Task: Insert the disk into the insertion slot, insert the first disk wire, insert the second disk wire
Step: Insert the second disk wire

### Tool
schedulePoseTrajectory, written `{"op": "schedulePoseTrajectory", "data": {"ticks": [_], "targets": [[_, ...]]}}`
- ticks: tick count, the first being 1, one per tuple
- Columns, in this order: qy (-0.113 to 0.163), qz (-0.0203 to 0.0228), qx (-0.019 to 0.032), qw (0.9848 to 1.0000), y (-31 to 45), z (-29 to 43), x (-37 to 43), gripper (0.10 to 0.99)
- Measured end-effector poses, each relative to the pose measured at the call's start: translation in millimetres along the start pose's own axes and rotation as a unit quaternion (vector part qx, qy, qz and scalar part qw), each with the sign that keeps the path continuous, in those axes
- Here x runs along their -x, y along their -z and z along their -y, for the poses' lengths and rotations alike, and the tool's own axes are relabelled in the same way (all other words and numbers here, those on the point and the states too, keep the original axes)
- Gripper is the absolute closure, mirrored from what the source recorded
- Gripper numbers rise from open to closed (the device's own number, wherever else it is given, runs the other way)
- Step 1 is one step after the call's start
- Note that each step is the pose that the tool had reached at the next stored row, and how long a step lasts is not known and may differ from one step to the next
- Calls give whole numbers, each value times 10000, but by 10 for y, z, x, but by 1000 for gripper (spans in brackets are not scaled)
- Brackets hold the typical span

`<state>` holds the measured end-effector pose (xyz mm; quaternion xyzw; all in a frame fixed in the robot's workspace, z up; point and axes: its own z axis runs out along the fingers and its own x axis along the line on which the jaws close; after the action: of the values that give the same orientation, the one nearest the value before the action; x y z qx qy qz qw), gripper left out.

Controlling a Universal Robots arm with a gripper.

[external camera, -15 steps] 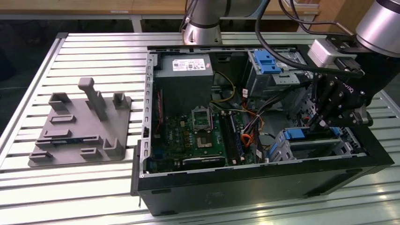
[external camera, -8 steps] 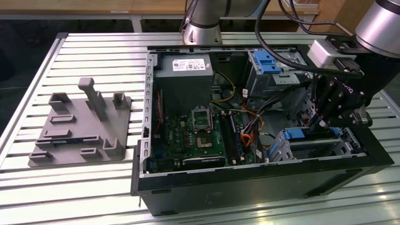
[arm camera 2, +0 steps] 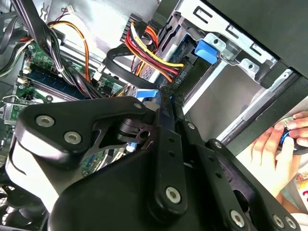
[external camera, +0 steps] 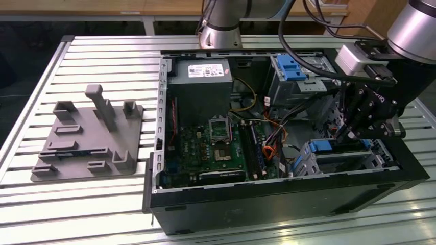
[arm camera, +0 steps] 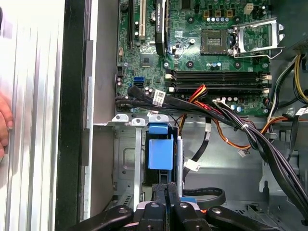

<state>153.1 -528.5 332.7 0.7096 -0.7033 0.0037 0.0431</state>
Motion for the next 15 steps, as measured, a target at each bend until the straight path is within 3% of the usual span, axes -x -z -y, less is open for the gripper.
{"op": "schedulePoseTrajectory", "data": {"ticks": [10,12,13,15], "targets": [[38,-1,-3,10000,-38,4,0,945],[38,1,-3,10000,-19,3,-1,933],[38,-1,-2,10000,-5,2,-2,871],[38,0,-2,10000,28,0,-5,871]]}}
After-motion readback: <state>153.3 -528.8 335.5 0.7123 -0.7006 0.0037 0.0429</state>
